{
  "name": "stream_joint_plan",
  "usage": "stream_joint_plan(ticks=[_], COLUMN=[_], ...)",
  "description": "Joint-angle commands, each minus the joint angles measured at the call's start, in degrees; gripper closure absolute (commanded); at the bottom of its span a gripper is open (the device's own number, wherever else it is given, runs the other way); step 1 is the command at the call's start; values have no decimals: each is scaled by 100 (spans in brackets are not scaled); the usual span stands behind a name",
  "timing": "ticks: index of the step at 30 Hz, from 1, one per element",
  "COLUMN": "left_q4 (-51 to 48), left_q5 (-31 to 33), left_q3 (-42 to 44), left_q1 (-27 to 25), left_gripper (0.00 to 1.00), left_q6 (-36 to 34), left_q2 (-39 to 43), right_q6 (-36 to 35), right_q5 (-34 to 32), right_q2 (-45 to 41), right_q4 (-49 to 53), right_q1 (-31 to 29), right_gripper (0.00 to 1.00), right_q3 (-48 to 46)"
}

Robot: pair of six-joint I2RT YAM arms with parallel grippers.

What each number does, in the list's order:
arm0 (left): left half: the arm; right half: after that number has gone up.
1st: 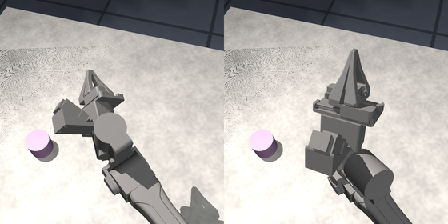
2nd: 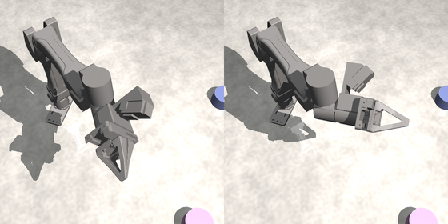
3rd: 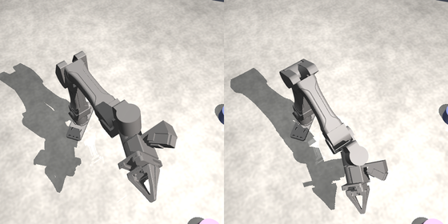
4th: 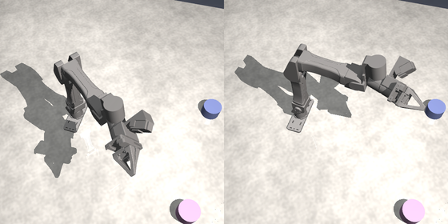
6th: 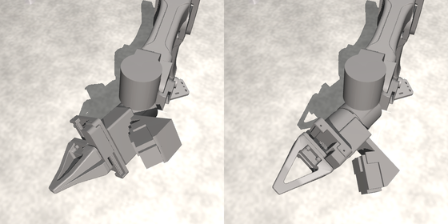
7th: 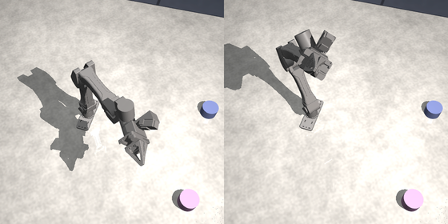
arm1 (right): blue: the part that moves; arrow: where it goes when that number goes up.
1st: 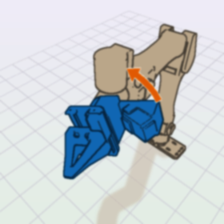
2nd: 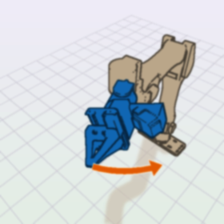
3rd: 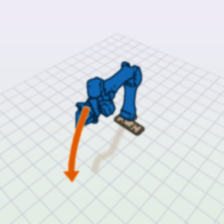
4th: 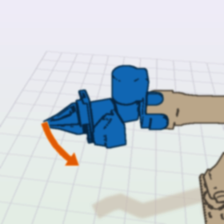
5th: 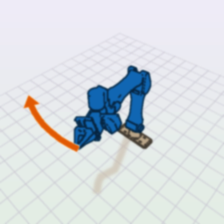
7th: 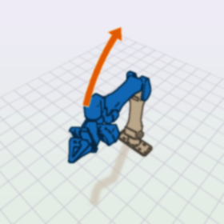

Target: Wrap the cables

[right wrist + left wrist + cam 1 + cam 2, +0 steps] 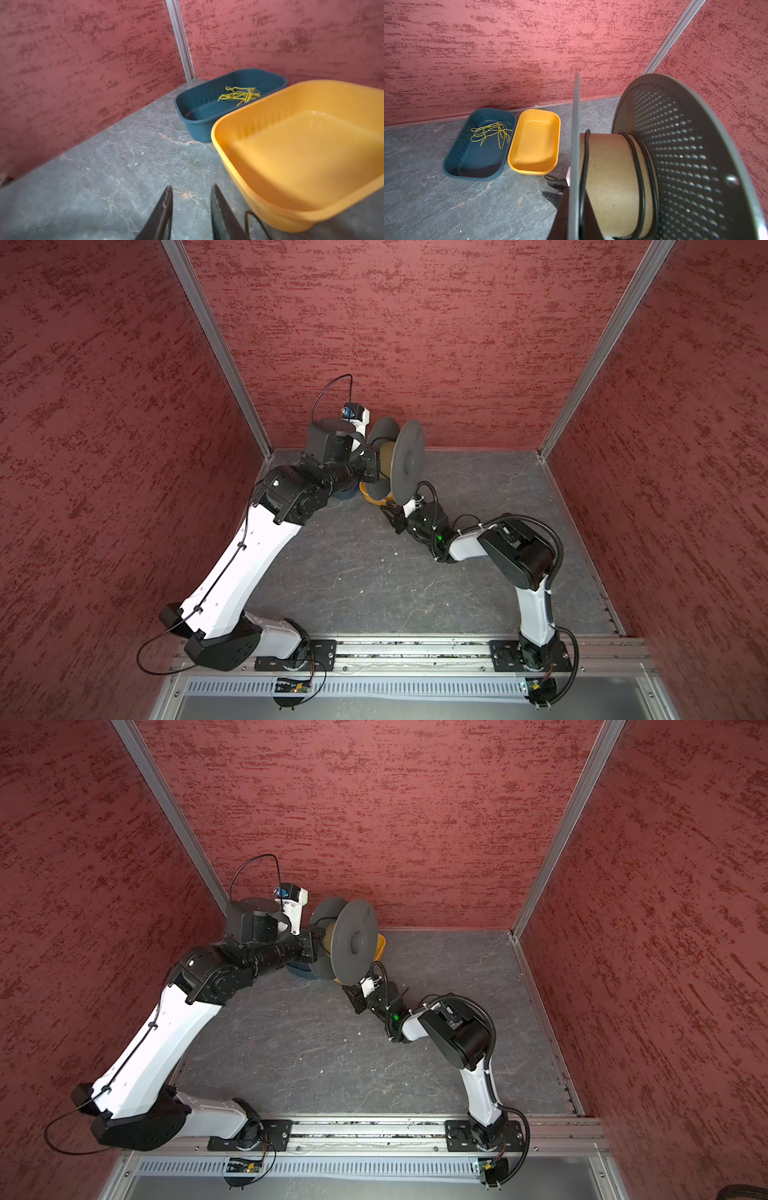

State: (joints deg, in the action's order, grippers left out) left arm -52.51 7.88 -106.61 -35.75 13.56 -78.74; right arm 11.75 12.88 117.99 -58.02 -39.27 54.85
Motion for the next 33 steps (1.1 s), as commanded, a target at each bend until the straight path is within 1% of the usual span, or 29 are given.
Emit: stream_joint_plan(ticks=[1, 3, 6, 8, 11, 14, 20, 22, 26, 29, 32, 33], left_q4=[610, 637, 641, 658, 743, 819, 1086, 1170, 1317, 1347, 1283, 1295], left_q5=[-128, -150, -177, -186, -208, -225, 173, 437, 645, 822, 1305, 1566], left_q3=[-72, -41, -9, 15, 86, 131, 231, 272, 289, 174, 57, 68], left_q1=[50, 79, 133, 193, 374, 595, 804, 824, 885, 929, 858, 810], left_gripper=[100, 100, 100, 100, 100, 100, 100, 100, 100, 100, 100, 100], left_q6=[135, 154, 168, 192, 270, 384, 516, 515, 551, 505, 316, 218], left_q2=[228, 229, 203, 193, 151, 26, -328, -466, -772, -1046, -1319, -1400], right_q6=[27, 33, 58, 129, 209, 151, 16, -70, -177, -395, -693, -780], right_q5=[106, 88, 65, 18, -61, -296, -865, -1092, -1518, -1825, -2251, -2375], right_q2=[1, -35, -139, -255, -486, -758, -1247, -1380, -1516, -1543, -1695, -1779], right_q4=[-65, -110, -167, -256, -287, 63, 569, 828, 1255, 1675, 2200, 2406], right_q1=[15, 15, 15, 15, -9, -71, -475, -669, -1046, -1352, -1652, -1740], right_gripper=[86, 93, 96, 100, 100, 100, 100, 100, 100, 100, 100, 100], right_q3=[-54, -133, -299, -472, -753, -919, -1329, -1388, -1378, -1209, -1000, -926])
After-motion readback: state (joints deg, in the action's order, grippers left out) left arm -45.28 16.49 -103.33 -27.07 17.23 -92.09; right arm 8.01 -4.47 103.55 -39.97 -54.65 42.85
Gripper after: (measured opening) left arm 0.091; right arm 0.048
